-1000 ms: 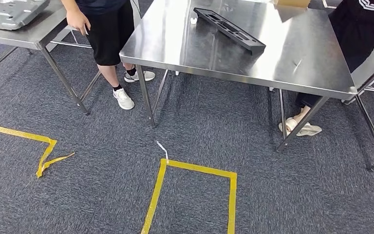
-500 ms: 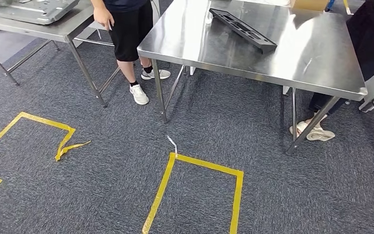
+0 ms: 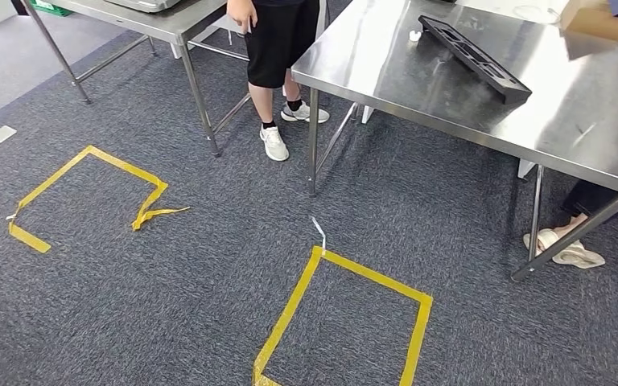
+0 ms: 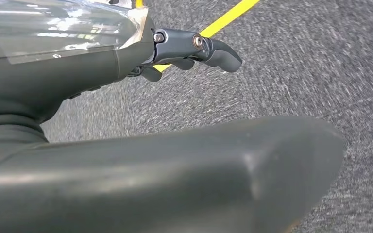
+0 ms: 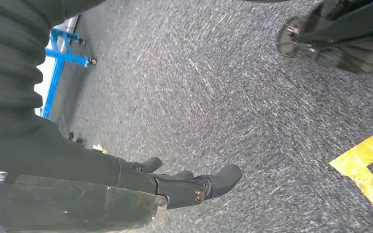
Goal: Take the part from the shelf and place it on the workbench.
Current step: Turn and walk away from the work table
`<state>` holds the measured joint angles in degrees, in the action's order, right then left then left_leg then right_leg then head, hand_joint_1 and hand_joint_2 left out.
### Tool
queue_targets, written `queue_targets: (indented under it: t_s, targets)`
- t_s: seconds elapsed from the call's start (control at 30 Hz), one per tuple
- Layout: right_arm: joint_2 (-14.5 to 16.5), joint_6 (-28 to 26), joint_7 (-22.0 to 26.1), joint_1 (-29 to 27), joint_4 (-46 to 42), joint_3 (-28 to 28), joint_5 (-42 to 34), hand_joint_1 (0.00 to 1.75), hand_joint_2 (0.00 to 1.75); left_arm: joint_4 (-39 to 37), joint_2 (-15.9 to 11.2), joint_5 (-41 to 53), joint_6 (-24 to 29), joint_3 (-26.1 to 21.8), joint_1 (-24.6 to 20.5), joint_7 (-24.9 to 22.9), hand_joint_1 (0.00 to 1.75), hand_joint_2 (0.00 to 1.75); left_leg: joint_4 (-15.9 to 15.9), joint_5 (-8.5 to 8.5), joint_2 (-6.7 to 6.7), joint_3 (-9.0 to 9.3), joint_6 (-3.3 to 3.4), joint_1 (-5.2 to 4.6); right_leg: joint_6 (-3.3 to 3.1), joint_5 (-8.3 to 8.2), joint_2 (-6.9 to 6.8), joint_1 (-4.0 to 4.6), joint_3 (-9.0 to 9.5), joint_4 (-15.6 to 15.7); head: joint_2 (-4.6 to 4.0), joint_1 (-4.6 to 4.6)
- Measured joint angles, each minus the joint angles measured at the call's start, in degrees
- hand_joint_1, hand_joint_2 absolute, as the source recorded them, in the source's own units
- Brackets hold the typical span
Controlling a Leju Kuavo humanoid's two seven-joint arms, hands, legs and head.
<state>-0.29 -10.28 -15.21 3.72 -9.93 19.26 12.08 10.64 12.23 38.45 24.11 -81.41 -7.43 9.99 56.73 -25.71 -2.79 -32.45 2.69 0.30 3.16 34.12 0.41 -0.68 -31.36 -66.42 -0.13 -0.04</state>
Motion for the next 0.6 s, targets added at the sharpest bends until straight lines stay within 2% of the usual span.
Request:
queue_targets:
  t_s: [0.07, 0.1, 0.2, 0.27, 0.3, 0.33, 0.4, 0.43, 0.47, 0.5, 0.53, 0.57, 0.6]
  targets:
    - [-0.03, -0.05, 0.01, 0.00, 0.03, 0.00, -0.10, 0.00, 1.75, 0.00, 0.03, 0.00, -0.04, 0.01, 0.00, 0.09, 0.00, 0.00, 0.02, 0.25, -0.96, -0.05, -0.32, 0.01, 0.61, -2.91, 1.59, -0.20, 3.24, 7.05, 0.00, 0.02]
    - [-0.03, -0.07, 0.02, 0.02, 0.03, 0.00, -0.12, 0.00, 1.75, 0.00, 0.04, 0.00, -0.06, 0.02, 0.00, 0.12, 0.00, 0.00, 0.03, 0.31, -1.15, -0.07, -0.41, 0.01, 0.69, -3.55, 2.23, -0.27, 4.07, 8.83, 0.00, 0.02]
    - [-0.02, -0.08, 0.02, 0.02, 0.03, 0.00, -0.14, 0.00, 1.75, 0.00, 0.05, 0.00, -0.07, 0.02, 0.00, 0.14, 0.00, 0.00, 0.03, 0.34, -1.23, -0.11, -0.46, 0.00, 0.66, -3.68, 2.70, -0.32, 4.33, 9.45, 0.00, 0.03]
    - [-0.01, -0.09, 0.03, 0.04, 0.04, 0.00, -0.26, 0.00, 1.75, 0.00, 0.05, 0.02, -0.13, 0.05, -0.04, 0.30, 0.00, 0.00, 0.24, 0.46, -1.65, -0.39, -0.75, -0.24, 0.22, -3.77, 3.12, -0.26, 4.34, 10.15, 0.00, -0.04]
    - [0.10, -0.09, 0.03, 0.02, 0.04, -0.01, -0.36, 0.00, 1.75, 0.00, 0.04, 0.04, -0.18, 0.11, 0.00, 0.49, 0.00, 0.00, 0.34, 0.66, -2.17, -0.69, -1.17, -0.26, -0.38, -4.00, 2.76, -0.30, 4.27, 10.49, 0.00, -0.07]
    - [0.17, -0.10, 0.02, 0.01, 0.05, -0.01, -0.46, 0.00, 1.75, 0.00, 0.05, 0.04, -0.26, 0.20, 0.05, 0.81, 0.00, 0.00, 3.03, -0.94, -1.40, -2.10, -1.75, -0.26, -1.19, -4.34, 1.84, -0.28, 4.10, 10.72, 0.00, -0.22]
    - [0.31, -0.10, -0.07, -0.22, 0.08, -0.02, -0.55, 0.00, 1.75, 0.00, 0.05, -0.06, -0.35, 0.37, 0.21, 1.65, 0.00, 0.00, 12.36, -5.60, 0.86, -6.27, -2.91, 0.14, -2.49, -5.01, -1.23, -0.22, 3.64, 10.70, 0.00, -0.45]
    - [0.29, -0.10, -0.09, -0.29, 0.10, -0.02, -0.55, 0.00, 1.75, 0.00, 0.06, -0.13, -0.38, 0.42, 0.27, 2.00, 0.00, 0.00, 16.12, -7.48, 2.39, -7.59, -3.21, 0.27, -2.75, -5.14, -2.50, -0.12, 3.44, 10.65, 0.00, -0.61]
    - [0.31, -0.09, -0.11, -0.34, 0.11, -0.02, -0.54, 0.00, 1.75, 0.00, 0.05, -0.20, -0.38, 0.43, 0.34, 2.24, 0.00, 0.00, 16.08, -7.03, 2.77, -7.08, -3.34, 0.42, -2.78, -5.15, -3.45, -0.07, 3.30, 10.62, 0.00, -0.61]
    - [0.34, -0.09, -0.11, -0.28, 0.11, -0.02, -0.48, 0.00, 1.75, 0.00, 0.04, -0.30, -0.38, 0.43, 0.38, 2.36, 0.00, 0.00, 12.52, -5.33, 3.41, -4.90, -3.33, 0.51, -2.71, -5.11, -4.04, -0.09, 3.31, 10.62, 0.00, -0.63]
    - [0.37, -0.07, -0.09, -0.19, 0.11, -0.02, -0.39, 0.00, 1.75, 0.00, 0.05, -0.39, -0.40, 0.43, 0.37, 2.50, 0.00, 0.00, 8.10, -3.77, 4.67, -2.28, -3.28, 0.53, -2.57, -5.02, -4.59, 0.01, 3.44, 10.60, 0.00, -0.65]
    - [0.41, -0.05, -0.07, -0.13, 0.11, -0.02, -0.30, 0.00, 1.75, 0.00, 0.05, -0.50, -0.50, 0.43, 0.29, 2.63, 0.00, 0.00, 4.45, -2.67, 5.63, -0.21, -3.05, 0.46, -2.35, -4.88, -5.06, 0.23, 3.48, 10.52, 0.00, -0.61]
    - [0.44, -0.03, -0.04, -0.07, 0.11, -0.02, -0.19, 0.00, 1.75, 0.00, 0.06, -0.60, -0.63, 0.43, 0.21, 2.77, 0.00, 0.00, 2.03, -2.10, 6.34, 1.07, -2.74, 0.35, -2.09, -4.77, -5.50, 0.44, 3.54, 10.46, 0.00, -0.46]
